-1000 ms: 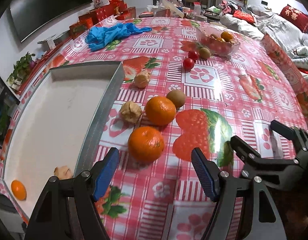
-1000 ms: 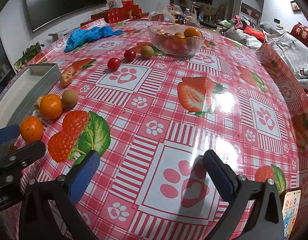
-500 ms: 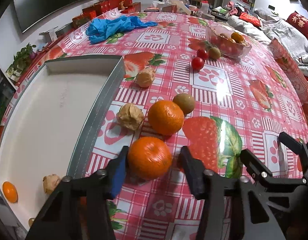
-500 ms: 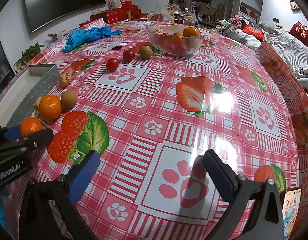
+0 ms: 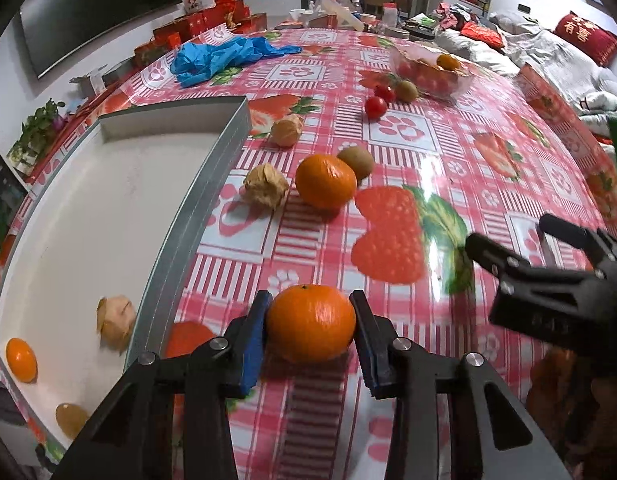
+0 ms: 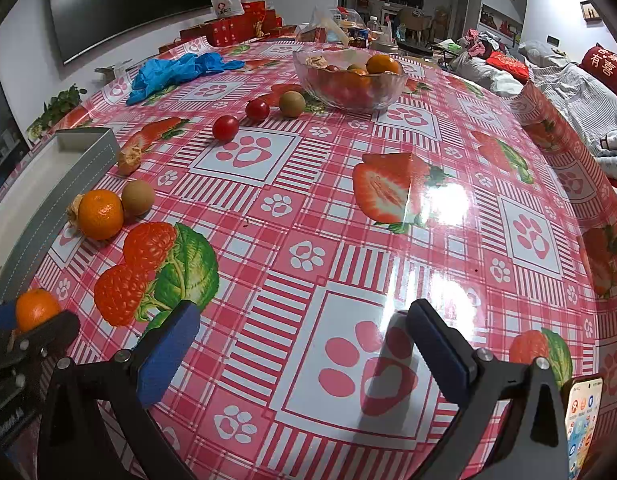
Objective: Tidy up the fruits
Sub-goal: 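Grasp a cherry tomato with the right tool while the left tool holds the mandarin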
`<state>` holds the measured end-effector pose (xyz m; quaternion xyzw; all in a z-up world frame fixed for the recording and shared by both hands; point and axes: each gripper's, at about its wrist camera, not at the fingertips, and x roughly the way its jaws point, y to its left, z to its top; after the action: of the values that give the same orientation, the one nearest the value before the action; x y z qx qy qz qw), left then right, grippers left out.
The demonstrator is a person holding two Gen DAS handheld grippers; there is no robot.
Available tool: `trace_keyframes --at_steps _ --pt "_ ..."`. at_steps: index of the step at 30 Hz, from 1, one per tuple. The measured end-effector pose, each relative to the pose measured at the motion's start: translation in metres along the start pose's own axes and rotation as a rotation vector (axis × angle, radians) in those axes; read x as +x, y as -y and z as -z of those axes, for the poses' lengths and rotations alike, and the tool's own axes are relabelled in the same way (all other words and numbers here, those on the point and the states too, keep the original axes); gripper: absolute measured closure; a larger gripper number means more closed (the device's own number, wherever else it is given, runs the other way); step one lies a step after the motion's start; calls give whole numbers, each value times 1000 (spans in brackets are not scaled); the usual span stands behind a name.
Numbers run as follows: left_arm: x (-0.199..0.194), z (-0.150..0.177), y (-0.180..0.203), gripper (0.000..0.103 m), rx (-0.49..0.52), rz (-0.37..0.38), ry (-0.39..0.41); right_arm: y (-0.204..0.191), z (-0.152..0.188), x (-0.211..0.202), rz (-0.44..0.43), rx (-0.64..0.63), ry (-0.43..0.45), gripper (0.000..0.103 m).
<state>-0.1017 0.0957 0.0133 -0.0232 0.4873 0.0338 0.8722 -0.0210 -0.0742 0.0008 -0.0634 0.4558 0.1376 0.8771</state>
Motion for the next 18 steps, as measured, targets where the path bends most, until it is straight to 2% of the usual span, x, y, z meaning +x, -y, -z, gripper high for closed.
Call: trace_keyframes --at_steps 6,9,12,16,18 --pt "-3 3 -8 62 -12 17 0 0 -11 5 1 8 -91 0" --pt "-4 5 -10 62 -13 21 1 1 -24 8 -46 43 -125 0" --pt "-6 8 -12 62 -12 24 5 -2 -40 13 -91 82 -142 0" --pt "-7 11 -13 62 -1 24 11 -19 -58 23 -67 79 -127 2" --pt "-8 12 -13 62 10 24 12 -29 -66 30 -65 65 -124 6"
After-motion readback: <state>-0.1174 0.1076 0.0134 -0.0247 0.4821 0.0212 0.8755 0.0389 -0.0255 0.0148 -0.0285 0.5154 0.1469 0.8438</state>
